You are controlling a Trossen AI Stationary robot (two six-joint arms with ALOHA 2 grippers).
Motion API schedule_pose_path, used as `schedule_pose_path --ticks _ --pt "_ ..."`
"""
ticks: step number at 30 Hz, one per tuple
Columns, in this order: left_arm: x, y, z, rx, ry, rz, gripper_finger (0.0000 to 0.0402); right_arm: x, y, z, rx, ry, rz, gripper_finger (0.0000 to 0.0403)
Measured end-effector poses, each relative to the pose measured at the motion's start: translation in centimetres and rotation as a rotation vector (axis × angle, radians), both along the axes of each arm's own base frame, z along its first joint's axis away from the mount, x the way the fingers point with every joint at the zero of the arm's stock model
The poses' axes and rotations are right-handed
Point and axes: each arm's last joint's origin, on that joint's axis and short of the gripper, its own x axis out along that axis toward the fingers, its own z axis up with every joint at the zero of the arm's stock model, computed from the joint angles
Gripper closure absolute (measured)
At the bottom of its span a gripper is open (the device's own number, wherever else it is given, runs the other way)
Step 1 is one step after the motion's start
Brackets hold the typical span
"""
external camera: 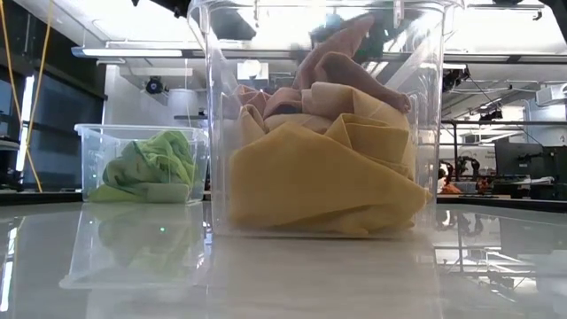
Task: Sort towels by color in basket
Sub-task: Put the dark green towel into the top transparent bin
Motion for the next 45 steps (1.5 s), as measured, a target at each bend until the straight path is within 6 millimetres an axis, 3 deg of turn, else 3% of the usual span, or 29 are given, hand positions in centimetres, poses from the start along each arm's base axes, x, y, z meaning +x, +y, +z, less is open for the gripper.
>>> schedule_pose_path --ticks 6,11,15,20,25,30,34,37,38,42,45 --pt "-0.4 1.3 1.4 0.160 0.006 -0.181 0.0236 1.3 -0.1 8.6 -0.145 -0.227 0.028 0.0398" --pt "-0.7 2.4 1.4 0.171 0.003 -0.168 0.0173 1.7 1.3 13.1 -0.258 -0.340 0.108 0.0396" --pt "-1.0 3.0 1.4 0.107 -0.032 -0.137 0.0139 2.1 2.3 14.5 -0.317 -0.414 0.208 0.0398" --pt "-0.7 3.6 0.9 -0.014 -0.071 -0.110 0.0130 2.8 2.7 14.8 -0.295 -0.518 0.332 0.0398" --pt "0.6 3.7 0.4 -0.033 -0.109 -0.292 0.0131 3.8 2.7 13.9 -0.246 -0.529 0.356 0.0398" --pt "0.9 3.2 1.2 -0.077 -0.207 -0.353 0.0169 4.1 2.8 13.9 -0.252 -0.535 0.339 0.0385" --pt "-0.2 3.2 2.2 -0.015 -0.230 -0.332 0.0268 3.8 2.3 14.5 -0.255 -0.580 0.304 0.0337" --pt "-1.8 3.3 3.3 0.030 -0.242 -0.290 0.0364 3.5 1.8 15.5 -0.276 -0.630 0.294 0.0295" --pt "-2.6 3.3 3.7 0.037 -0.254 -0.254 0.0379 3.3 1.5 16.0 -0.290 -0.639 0.281 0.0283" --pt "-6.5 3.0 5.6 0.121 -0.250 0.060 0.0373 2.1 0.5 18.5 -0.414 -0.682 0.255 0.0256" --pt "-9.1 3.0 5.9 0.229 -0.120 0.288 0.0376 1.3 -0.2 19.8 -0.491 -0.696 0.246 0.0253"
